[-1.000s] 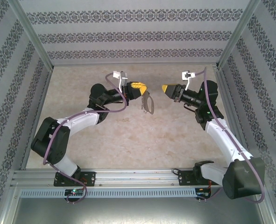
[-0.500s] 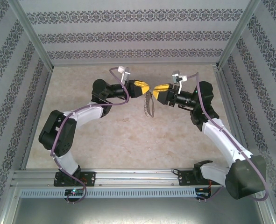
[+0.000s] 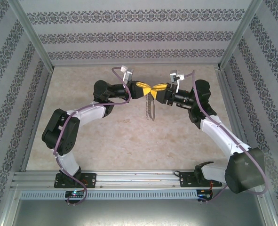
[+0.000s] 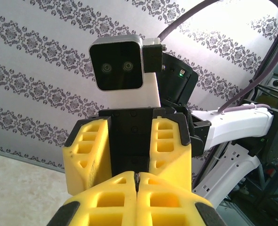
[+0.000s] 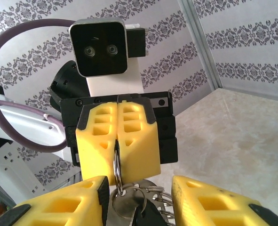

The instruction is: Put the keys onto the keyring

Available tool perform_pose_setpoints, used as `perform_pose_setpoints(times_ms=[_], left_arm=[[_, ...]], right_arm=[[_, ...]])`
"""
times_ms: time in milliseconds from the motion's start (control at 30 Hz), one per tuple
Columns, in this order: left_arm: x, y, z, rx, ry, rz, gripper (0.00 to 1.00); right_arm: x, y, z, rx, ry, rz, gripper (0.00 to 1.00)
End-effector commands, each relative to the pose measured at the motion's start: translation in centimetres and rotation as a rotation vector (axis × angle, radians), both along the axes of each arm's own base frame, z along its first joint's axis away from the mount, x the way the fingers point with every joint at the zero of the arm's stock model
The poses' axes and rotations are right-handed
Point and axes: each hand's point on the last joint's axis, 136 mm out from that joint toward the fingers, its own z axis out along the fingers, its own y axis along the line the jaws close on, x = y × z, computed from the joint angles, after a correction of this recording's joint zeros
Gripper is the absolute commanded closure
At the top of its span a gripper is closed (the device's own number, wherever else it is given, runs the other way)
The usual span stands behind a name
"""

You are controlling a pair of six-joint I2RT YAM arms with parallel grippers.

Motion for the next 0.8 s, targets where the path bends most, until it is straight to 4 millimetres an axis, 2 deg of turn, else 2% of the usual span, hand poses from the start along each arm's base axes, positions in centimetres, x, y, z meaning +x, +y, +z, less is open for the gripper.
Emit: perform_pose_setpoints(times_ms=[0, 200, 400, 567, 600, 667, 767], left_arm=[[-0.72, 0.49, 1.95, -0.043, -0.081, -0.021, 1.00], [-0.95, 0.07, 1.56, -0.029, -0.061, -0.044, 1.00], [-1.21, -0.39, 1.19, -0.008, -0.043, -0.075, 1.00], [-1.10, -0.34, 1.14, -0.009, -0.041, -0.070, 1.00], [-0.96, -0.29, 1.13, -0.011, -0.040, -0.062, 0.98], [-0.63, -0.12, 1.16, -0.018, -0.039, -0.039, 0.80], [-0.31, 0.09, 1.23, -0.022, -0.044, -0.012, 0.85]], right_arm=[[-0.46, 0.62, 2.25, 0.020, -0.099, 0.035, 0.60], [-0.13, 0.78, 2.33, 0.030, -0.107, 0.037, 0.73], [-0.02, 0.89, 2.81, 0.054, -0.123, 0.048, 1.00], [-0.21, 0.76, 2.92, 0.060, -0.137, 0.044, 1.00], [-0.20, 0.72, 2.78, 0.059, -0.132, 0.041, 1.00], [-0.31, 0.59, 2.64, 0.056, -0.137, 0.034, 1.00], [-0.12, 0.35, 2.12, 0.049, -0.124, 0.015, 1.00]])
